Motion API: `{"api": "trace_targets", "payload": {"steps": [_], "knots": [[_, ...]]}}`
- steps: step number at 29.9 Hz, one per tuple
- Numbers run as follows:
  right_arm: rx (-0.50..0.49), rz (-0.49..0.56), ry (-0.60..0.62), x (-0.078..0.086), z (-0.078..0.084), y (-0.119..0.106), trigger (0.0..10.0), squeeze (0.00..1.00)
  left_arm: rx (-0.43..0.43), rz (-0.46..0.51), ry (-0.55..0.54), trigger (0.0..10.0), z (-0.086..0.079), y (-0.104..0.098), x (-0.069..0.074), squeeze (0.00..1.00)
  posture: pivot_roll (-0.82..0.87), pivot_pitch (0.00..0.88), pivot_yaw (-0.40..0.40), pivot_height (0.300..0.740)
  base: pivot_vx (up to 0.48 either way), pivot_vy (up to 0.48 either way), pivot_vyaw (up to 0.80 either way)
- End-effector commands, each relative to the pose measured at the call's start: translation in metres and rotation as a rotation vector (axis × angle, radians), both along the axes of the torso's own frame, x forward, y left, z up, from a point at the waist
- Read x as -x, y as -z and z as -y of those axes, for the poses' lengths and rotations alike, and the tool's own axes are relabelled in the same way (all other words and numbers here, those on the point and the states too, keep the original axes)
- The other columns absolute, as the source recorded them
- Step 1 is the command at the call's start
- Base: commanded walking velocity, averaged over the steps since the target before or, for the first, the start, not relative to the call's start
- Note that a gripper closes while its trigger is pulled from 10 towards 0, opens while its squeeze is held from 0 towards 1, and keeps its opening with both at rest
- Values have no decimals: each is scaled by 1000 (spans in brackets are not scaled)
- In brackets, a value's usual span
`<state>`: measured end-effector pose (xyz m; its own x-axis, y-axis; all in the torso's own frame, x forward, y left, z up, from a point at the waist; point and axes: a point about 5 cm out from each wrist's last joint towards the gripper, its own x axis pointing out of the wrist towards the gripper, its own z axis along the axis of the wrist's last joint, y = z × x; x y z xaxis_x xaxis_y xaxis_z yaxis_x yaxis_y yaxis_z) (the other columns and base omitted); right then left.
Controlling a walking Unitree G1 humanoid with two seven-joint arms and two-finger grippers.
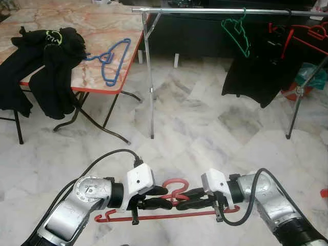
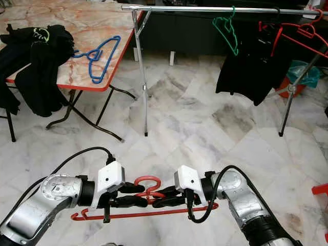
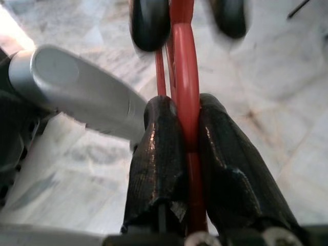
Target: Hang hanger
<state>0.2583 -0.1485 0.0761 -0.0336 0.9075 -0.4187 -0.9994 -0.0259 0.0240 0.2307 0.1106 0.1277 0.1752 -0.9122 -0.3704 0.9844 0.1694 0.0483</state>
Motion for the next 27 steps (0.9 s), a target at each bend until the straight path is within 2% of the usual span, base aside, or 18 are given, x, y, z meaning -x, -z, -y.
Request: {"api": "trace_targets", "payload": {"steps": [1, 5, 8, 12, 16, 17, 18, 19, 20, 22, 23, 24, 25, 27], "knots": [[43, -23, -8, 6, 4, 10, 0, 0, 27, 15, -11, 9882, -4, -9, -2, 1000, 44, 124, -54, 740, 0, 0, 0], [89, -6, 22, 6, 8, 18, 0, 0, 46, 4, -4, 10000, -3, -12, -1, 1000, 47, 124, -56, 740, 0, 0, 0], [62, -11, 46, 5, 7, 18, 0, 0, 54, -8, 4, 9961, -3, -12, 0, 1000, 47, 124, -56, 740, 0, 0, 0], [56, 21, 119, -1, 7, 21, 0, 0, 18, -54, 33, 10000, -8, -5, 9, 1000, 43, 125, -52, 740, 0, 0, 0], [68, 79, 290, -13, 14, 29, 0, 0, -134, -70, -3, 10000, -25, 18, 13, 1000, 46, 126, -53, 740, 0, 0, 0], [74, 107, 350, -17, 16, 30, 0, 0, -172, -64, -40, 10000, -31, 24, 11, 0, 46, 126, -53, 740, 0, 0, 0], [81, 113, 406, -20, 18, 32, 0, 0, -197, -62, -73, 10000, -36, 30, 9, 0, 46, 126, -53, 740, 0, 0, 0], [81, 120, 473, -22, 22, 35, 0, 0, -212, -58, -164, 10000, -45, 38, 3, 0, 47, 127, -52, 740, 0, 0, 0], [84, 134, 504, -23, 24, 36, 0, 0, -209, -60, -211, 10000, -49, 41, 1, 0, 47, 128, -52, 740, 0, 0, 0], [75, 118, 639, -28, 30, 40, 0, 0, -200, -46, -342, 10000, -60, 50, -7, 0, 46, 129, -52, 740, 0, 0, 0], [116, 171, 823, -34, 40, 45, 8314, 0, -214, -53, -540, 10000, -76, 65, -16, 0, 47, 132, -52, 740, 0, 0, 0], [116, 171, 823, -34, 40, 45, 8314, 0, -214, -53, -540, 10000, -76, 65, -16, 0, 47, 132, -52, 740, 0, 0, 0], [136, 173, 919, -36, 46, 48, 10000, 0, -221, -38, -612, 10000, -83, 71, -19, 0, 47, 132, -52, 740, 0, 0, 0], [161, 183, 1068, -38, 55, 53, 10000, 0, -224, -67, -772, 10000, -96, 83, -22, 0, 41, 131, -52, 740, 0, 0, 0]]}}
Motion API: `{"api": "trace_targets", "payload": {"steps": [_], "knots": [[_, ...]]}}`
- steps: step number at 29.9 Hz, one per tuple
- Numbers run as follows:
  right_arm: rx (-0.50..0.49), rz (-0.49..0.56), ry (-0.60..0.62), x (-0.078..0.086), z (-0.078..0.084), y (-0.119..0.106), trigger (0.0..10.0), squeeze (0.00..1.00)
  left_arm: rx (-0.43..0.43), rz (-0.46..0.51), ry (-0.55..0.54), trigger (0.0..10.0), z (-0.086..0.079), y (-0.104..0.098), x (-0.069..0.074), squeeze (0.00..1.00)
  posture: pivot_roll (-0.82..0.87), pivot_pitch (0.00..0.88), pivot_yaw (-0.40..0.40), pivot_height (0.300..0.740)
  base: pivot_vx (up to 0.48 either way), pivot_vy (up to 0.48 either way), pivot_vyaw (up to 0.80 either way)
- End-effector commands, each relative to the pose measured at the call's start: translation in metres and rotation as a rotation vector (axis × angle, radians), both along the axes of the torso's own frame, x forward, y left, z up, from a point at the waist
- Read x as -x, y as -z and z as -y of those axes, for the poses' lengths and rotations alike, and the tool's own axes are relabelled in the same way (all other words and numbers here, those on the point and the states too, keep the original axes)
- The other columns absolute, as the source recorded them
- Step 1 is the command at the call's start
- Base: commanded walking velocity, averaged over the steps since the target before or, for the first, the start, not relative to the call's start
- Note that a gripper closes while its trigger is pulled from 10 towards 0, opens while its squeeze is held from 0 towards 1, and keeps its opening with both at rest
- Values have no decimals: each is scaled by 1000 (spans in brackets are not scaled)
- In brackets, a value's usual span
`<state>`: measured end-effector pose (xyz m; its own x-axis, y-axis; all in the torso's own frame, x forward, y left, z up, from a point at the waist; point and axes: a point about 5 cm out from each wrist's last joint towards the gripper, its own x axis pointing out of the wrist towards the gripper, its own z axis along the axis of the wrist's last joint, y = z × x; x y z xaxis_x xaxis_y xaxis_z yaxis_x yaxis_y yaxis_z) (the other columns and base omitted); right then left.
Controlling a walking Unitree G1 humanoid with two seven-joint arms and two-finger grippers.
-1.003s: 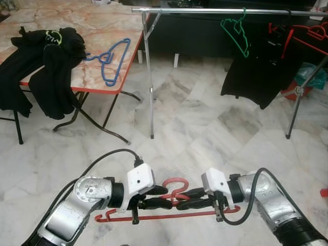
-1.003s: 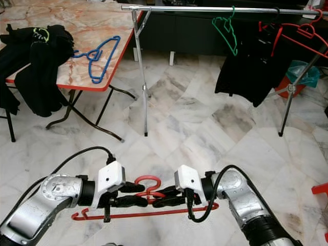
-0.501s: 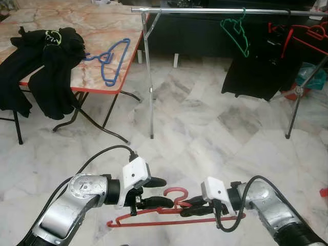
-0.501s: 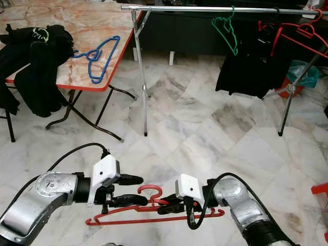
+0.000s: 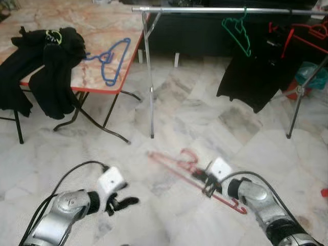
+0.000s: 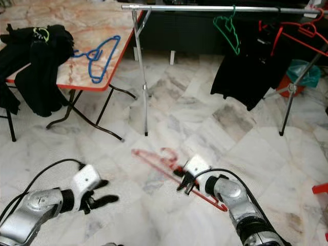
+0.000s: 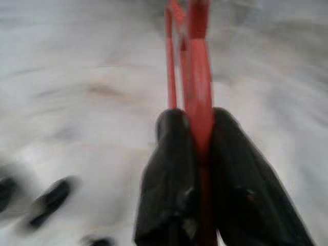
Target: Hang hanger
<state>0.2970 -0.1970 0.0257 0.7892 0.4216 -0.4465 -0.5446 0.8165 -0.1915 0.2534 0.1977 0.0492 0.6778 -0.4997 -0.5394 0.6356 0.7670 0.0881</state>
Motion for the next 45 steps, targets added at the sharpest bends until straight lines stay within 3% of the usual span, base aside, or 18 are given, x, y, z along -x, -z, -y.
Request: {"api": "trace_targets", "payload": {"steps": [1, 2, 3, 4, 7, 8, 9, 17, 20, 22, 26, 32, 45], "knots": [[5, -8, 237, 2, 17, 9, 10000, 0, -40, 33, -169, 10000, -18, 13, 0, 0, 38, 129, -50, 740, 0, 0, 0], [-12, -12, 326, 4, 21, 12, 10000, 0, -9, 13, -255, 10000, -23, 20, 0, 0, 37, 125, -51, 740, 0, 0, 0], [-12, -12, 326, 4, 21, 12, 10000, 0, -9, 13, -255, 10000, -23, 20, 0, 0, 37, 125, -51, 740, 0, 0, 0], [-43, -37, 458, 10, 25, 21, 10000, 0, 3, -29, -391, 10000, -32, 36, 5, 0, 38, 121, -45, 740, 0, 0, 0], [-79, -127, 636, 29, 22, 44, 10000, 0, -84, -177, -563, 10000, -43, 81, 35, 0, 29, 110, -39, 740, 0, 0, 0], [-86, -139, 647, 31, 19, 47, 10000, 0, -94, -196, -576, 10000, -43, 86, 40, 0, 29, 110, -39, 740, 0, 0, 0], [-64, -155, 654, 39, 14, 54, 10000, 0, -106, -251, -608, 10000, -41, 100, 56, 0, 26, 103, -38, 740, 0, 0, 0], [-153, -287, 763, 66, 4, 78, 10000, 0, -86, -391, -725, 10000, -30, 131, 97, 0, 31, 69, -50, 740, 0, 0, 0], [-50, -346, 707, 82, 5, 88, 10000, 0, -45, -446, -835, 10000, -29, 141, 114, 0, 28, 39, -52, 740, 0, 0, 0], [-42, -376, 744, 95, 11, 95, 10000, 0, -28, -477, -880, 10000, -27, 146, 125, 0, 27, 20, -50, 740, 0, 0, 0], [-71, -395, 784, 105, 17, 99, 10000, 0, -50, -481, -863, 10000, -24, 147, 126, 0, 18, 4, -44, 740, 60, 0, 0], [-24, -428, 767, 113, 17, 104, 10000, 0, -53, -463, -848, 10000, -22, 145, 118, 0, 18, 0, -38, 740, 256, 0, 0], [-50, -450, 812, 119, 17, 107, 10000, 0, -47, -465, -824, 10000, -21, 145, 115, 0, 20, 0, -31, 740, 311, 0, 0]]}}
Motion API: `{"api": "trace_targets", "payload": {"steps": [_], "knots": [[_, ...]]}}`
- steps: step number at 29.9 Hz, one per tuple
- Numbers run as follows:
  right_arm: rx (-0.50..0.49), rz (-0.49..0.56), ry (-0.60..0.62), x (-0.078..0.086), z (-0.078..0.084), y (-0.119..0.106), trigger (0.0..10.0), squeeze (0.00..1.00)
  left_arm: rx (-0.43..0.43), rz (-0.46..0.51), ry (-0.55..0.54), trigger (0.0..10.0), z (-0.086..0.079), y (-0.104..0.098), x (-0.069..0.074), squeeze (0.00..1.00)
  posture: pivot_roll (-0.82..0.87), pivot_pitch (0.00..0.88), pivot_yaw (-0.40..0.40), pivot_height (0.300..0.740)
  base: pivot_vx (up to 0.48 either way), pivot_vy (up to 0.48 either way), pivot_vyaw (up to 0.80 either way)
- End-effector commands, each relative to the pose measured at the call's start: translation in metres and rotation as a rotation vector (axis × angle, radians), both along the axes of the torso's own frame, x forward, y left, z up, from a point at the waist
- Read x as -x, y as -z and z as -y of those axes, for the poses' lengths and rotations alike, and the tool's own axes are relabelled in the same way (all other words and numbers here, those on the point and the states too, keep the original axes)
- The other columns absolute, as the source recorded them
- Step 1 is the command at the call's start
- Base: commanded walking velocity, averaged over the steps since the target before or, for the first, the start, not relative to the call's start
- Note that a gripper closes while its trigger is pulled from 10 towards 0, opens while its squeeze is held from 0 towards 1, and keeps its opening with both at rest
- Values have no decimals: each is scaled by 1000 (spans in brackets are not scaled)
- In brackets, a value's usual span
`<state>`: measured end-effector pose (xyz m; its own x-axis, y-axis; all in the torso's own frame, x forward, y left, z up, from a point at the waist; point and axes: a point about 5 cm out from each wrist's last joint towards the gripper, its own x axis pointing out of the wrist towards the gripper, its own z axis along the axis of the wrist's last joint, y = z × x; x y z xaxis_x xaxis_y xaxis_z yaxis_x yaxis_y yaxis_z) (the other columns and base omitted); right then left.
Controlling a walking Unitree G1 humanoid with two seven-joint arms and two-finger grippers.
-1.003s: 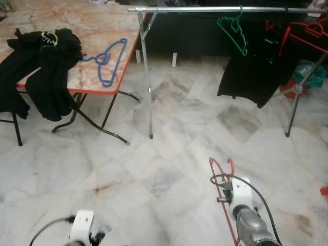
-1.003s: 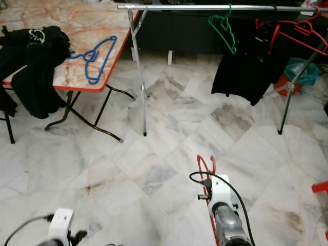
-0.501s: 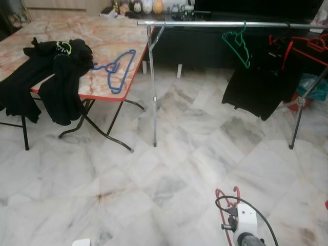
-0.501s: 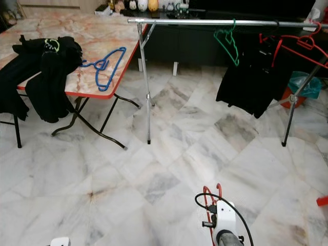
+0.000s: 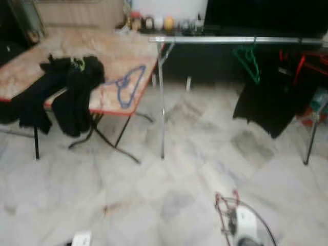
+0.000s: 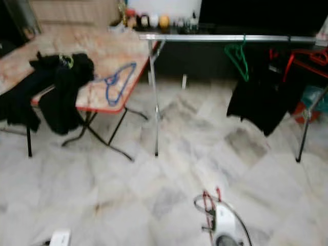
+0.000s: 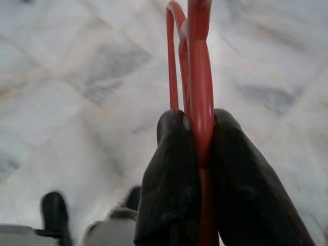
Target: Hang hanger
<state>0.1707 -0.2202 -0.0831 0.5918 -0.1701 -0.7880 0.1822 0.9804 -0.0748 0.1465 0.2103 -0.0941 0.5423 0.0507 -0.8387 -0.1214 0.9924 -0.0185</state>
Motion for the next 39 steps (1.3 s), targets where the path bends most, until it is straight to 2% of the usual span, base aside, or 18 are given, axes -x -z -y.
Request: {"api": "trace_targets", "payload": {"steps": [1, 12, 19, 21, 24, 33, 39], "knots": [[-16, 21, 0, -7, -6, -2, 10000, 0, -20, -27, -4, 10000, -9, 2, 8, 0, 20, 0, -31, 740, 334, 0, 0], [-28, 17, -1, -7, -6, -2, 10000, 0, -11, -42, 6, 10000, -3, 4, 12, 0, 18, 0, -32, 740, 341, 0, 0], [-35, 28, 32, -9, -6, -3, 10000, 0, -10, -40, 10, 10000, -3, 4, 10, 0, 9, 0, -26, 740, 346, 0, 0], [-60, 38, 46, -10, -7, -3, 10000, 0, -13, -40, 3, 10000, -4, 3, 10, 0, 6, 0, -27, 740, 347, 0, -800], [-46, 44, 16, -13, -7, -5, 10000, 0, -19, -43, 3, 10000, -7, 3, 10, 0, 12, 0, -27, 740, 347, 0, -727], [-43, 49, 8, -15, -9, -5, 10000, 0, -27, -49, -4, 10000, -10, 3, 12, 0, 17, 33, -23, 740, 348, 0, 0], [-63, 64, -14, -17, -11, -6, 10000, 0, -19, -45, 2, 10000, -4, 4, 11, 0, 15, 47, -24, 740, 351, 0, 0]]}}
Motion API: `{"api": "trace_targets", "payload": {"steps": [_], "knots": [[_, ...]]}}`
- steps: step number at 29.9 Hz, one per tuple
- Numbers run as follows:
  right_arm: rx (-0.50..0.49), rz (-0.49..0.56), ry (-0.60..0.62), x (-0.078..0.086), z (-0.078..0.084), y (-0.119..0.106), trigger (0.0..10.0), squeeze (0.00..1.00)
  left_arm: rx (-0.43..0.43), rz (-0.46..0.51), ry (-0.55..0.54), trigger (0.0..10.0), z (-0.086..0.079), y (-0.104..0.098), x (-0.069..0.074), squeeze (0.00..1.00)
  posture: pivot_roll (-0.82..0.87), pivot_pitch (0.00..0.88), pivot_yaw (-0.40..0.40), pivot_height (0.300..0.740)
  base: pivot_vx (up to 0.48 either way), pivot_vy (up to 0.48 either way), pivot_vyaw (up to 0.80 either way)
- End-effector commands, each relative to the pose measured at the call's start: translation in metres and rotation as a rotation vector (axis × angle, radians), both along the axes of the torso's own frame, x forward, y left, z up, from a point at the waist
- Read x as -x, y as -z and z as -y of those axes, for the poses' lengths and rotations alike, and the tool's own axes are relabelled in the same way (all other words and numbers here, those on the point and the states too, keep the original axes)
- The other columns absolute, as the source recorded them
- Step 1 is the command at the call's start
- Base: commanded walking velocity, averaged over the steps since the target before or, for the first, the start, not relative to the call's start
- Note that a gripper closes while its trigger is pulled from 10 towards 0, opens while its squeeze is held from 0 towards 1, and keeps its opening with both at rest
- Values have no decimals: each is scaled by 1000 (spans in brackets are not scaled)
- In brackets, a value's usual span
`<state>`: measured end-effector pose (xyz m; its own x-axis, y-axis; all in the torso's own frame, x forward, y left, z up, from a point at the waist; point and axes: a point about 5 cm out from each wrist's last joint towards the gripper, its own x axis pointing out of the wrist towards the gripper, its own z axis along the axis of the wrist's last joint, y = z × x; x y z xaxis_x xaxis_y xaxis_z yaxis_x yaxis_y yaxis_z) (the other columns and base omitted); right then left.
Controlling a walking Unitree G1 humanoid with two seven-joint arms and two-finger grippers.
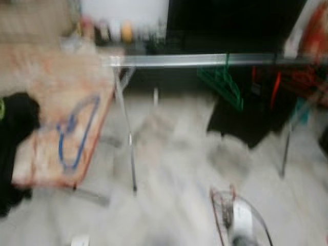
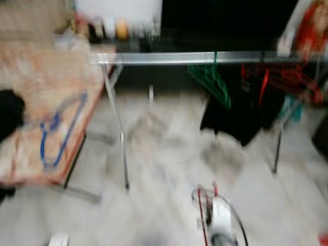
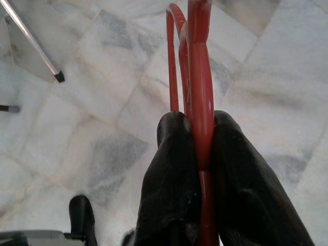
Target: Hang hanger
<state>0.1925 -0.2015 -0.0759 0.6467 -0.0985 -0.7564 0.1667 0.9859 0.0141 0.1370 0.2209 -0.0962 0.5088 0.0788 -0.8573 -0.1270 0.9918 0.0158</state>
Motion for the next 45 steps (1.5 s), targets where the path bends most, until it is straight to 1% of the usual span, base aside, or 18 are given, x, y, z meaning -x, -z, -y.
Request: {"api": "trace_targets", "payload": {"steps": [1, 4, 21, 35, 45], "knots": [[17, -2, -2, 5, 8, 1, 10000, 0, 13, -5, 7, 10000, 7, 2, 2, 0, 16, 52, -22, 740, 349, 0, 488], [21, -3, -8, 4, 7, 1, 10000, 0, 15, -4, 9, 10000, 7, 2, 1, 0, 17, 57, -22, 740, 350, 0, 746], [16, -18, 18, 5, 9, 1, 10000, 0, 26, -12, 24, 10000, 10, 3, 3, 0, 22, 70, -27, 740, 350, 0, 0], [15, -21, -1, 4, 10, 1, 10000, 0, 30, -9, 22, 10000, 13, 4, 4, 0, 25, 72, -31, 740, 350, 0, 0], [19, 3, 1, -4, 14, -4, 10000, 0, 35, -7, 28, 10000, 15, 4, 3, 0, 15, 73, -30, 740, 349, 0, 0]]}}
